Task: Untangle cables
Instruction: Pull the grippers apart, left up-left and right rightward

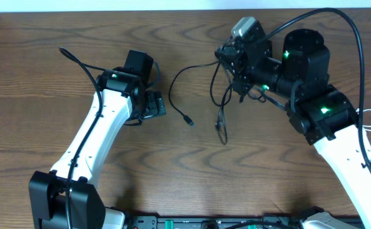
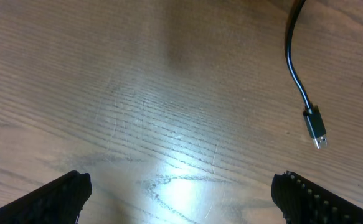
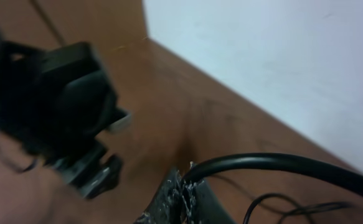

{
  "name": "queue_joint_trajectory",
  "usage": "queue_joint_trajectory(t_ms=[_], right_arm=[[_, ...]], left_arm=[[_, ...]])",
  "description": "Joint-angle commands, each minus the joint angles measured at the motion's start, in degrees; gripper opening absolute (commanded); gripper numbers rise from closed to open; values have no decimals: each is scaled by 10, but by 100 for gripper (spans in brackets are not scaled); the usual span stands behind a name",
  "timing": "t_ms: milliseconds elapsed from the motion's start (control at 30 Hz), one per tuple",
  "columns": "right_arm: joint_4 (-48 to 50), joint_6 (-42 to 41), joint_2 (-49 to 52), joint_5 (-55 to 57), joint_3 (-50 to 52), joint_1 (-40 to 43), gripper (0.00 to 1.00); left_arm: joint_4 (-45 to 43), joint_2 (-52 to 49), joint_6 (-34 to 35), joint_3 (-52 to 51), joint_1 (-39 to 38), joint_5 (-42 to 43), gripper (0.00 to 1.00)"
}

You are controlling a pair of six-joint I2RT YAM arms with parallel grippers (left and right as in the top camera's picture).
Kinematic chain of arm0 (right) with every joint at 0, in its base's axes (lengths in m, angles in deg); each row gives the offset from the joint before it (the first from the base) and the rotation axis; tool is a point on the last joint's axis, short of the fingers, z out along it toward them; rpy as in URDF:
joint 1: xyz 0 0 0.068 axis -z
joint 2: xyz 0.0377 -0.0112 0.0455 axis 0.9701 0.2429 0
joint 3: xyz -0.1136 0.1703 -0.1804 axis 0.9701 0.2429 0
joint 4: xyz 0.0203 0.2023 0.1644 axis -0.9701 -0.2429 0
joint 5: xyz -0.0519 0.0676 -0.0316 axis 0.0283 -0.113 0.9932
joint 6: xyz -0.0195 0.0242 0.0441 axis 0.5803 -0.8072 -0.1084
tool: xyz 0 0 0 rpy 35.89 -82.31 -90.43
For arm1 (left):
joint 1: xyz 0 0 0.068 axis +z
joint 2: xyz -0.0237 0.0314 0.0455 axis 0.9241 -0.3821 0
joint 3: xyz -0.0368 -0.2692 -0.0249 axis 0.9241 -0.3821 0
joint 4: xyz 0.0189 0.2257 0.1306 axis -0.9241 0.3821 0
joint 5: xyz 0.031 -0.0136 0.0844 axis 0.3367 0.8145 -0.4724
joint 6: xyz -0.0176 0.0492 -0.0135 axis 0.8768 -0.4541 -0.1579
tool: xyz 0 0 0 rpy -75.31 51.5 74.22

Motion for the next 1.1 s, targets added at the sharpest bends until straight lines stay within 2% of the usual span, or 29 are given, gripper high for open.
queue_joint_trajectory(t_ms=[0,100,233,333,467,567,667,800,1000,1067], right_arm=[[-19,10,-2,-136,-5,22,1],[-52,10,-2,-223,-5,47,1],[-105,28,-2,-288,-5,81,1],[-163,54,-2,-292,-5,97,1],[-213,100,-2,-297,-5,99,1],[-214,100,-2,-299,-5,99,1],[-214,100,-2,-299,-5,99,1],[-212,100,-2,-299,-5,98,1],[-212,100,-2,-311,-5,96,1],[-212,100,-2,-326,-5,96,1]], left_arm=[[-3,-1,3,-3,1,-5,98],[-50,-1,3,-3,1,-6,98],[-66,-1,13,-3,1,16,98],[-91,-1,1,-3,1,127,98],[-130,-1,-6,-3,2,328,98],[-154,-1,-13,-3,2,441,99],[-163,-1,-14,-3,2,509,98],[-162,-1,-14,-3,-3,550,98],[-189,-1,21,-3,-19,550,98],[-208,-2,34,-3,-26,549,93]])
